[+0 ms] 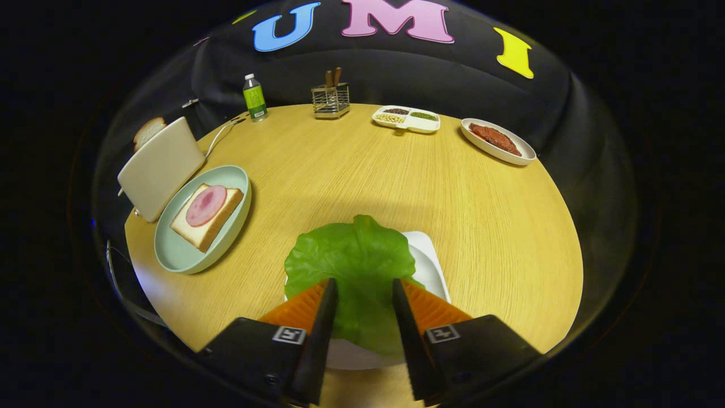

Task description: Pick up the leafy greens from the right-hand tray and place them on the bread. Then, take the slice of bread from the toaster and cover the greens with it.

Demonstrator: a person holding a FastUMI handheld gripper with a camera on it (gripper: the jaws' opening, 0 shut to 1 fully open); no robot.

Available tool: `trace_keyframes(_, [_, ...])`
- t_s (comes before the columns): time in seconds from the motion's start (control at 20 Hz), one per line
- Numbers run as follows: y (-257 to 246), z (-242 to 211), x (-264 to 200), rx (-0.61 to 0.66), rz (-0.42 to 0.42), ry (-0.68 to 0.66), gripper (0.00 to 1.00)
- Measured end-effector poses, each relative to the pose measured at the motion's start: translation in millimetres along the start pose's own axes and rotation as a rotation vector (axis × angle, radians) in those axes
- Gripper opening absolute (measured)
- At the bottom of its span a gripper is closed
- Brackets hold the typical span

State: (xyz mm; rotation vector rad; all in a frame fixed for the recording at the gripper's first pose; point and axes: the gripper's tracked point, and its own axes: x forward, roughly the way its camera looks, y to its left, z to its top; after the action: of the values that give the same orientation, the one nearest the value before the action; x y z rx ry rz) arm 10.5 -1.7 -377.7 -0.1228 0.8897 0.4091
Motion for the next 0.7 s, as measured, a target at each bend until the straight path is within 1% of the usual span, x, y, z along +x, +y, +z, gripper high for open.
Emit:
trace_keyframes(0.1, [0, -1, 1, -0.014, 0.013, 0.009, 0.45])
trace_keyframes(0.15, [-1, 1, 0, -0.013, 0.012, 0.011, 0.45])
trace_keyframes(0.25, [-2, 2, 1, -0.006, 0.010, 0.006, 0.15])
trace_keyframes(0.3, [-1, 1, 1, -0.018, 0.013, 0.013, 0.10])
trace_keyframes(0.4, [1, 1, -1, -0.013, 0.030, 0.025, 0.06])
trace_keyframes(0.6, [-3, 3, -2, 0.035, 0.030, 0.044, 0.06])
trace_keyframes(0.7, [-4, 11, -10, 0.039, 0.021, 0.029, 0.06])
